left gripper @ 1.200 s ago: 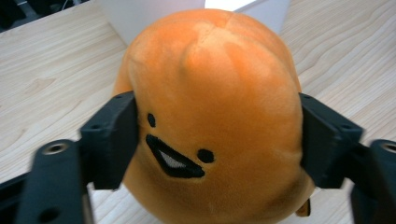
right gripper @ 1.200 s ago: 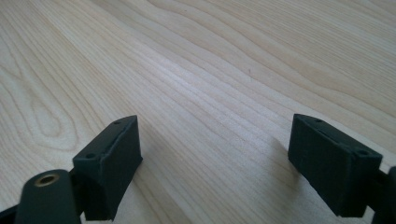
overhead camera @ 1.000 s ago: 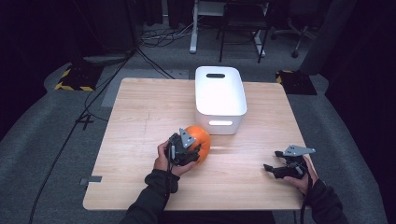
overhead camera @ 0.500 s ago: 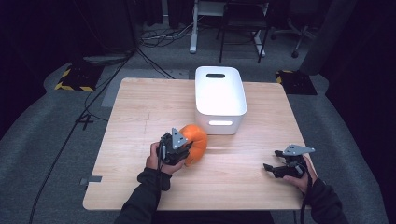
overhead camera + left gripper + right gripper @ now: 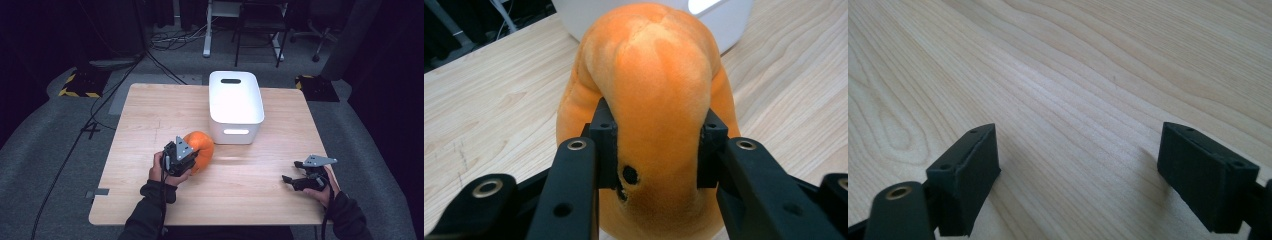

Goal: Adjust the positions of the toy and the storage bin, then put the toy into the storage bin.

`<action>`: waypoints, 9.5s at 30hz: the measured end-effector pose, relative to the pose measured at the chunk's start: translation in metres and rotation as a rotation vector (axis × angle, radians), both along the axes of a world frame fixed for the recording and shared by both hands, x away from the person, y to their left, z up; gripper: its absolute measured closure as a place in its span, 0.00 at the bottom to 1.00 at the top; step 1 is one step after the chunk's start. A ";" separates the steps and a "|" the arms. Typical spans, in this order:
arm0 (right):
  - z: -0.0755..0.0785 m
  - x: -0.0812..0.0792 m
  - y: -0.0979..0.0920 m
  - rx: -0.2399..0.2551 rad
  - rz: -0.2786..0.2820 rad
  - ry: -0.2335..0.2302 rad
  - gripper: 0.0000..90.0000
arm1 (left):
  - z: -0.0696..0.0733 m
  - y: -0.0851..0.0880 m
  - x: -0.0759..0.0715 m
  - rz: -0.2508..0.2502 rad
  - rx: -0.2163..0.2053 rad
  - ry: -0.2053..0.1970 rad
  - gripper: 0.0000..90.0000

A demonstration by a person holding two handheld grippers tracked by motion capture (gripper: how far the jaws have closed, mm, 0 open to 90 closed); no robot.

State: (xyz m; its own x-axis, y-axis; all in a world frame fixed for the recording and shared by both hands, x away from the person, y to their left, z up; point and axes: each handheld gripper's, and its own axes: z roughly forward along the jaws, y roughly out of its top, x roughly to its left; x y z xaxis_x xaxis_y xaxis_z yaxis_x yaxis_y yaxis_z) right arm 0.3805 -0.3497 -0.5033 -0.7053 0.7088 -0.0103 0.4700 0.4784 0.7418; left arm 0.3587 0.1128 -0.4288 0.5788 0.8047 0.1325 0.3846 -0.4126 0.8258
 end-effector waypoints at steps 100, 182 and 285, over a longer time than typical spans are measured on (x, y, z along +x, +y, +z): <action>0.141 0.083 0.145 0.091 0.318 -0.201 0.49 | 0.036 0.027 0.008 0.050 -0.088 -0.068 0.71; 0.137 0.026 0.115 0.053 0.490 -0.213 0.68 | 0.127 -0.016 0.023 -0.067 -0.145 -0.198 0.71; 0.000 -0.012 -0.023 0.005 0.005 0.001 0.21 | 0.068 -0.120 0.118 -0.195 0.125 0.182 0.32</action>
State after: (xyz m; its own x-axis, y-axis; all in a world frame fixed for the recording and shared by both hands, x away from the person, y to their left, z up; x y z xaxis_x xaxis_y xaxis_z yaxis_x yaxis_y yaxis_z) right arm 0.3687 -0.3730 -0.5031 -0.7091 0.7051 -0.0063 0.4679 0.4772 0.7439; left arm 0.4765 -0.0074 -0.3604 0.7440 0.6601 0.1033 0.4253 -0.5872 0.6887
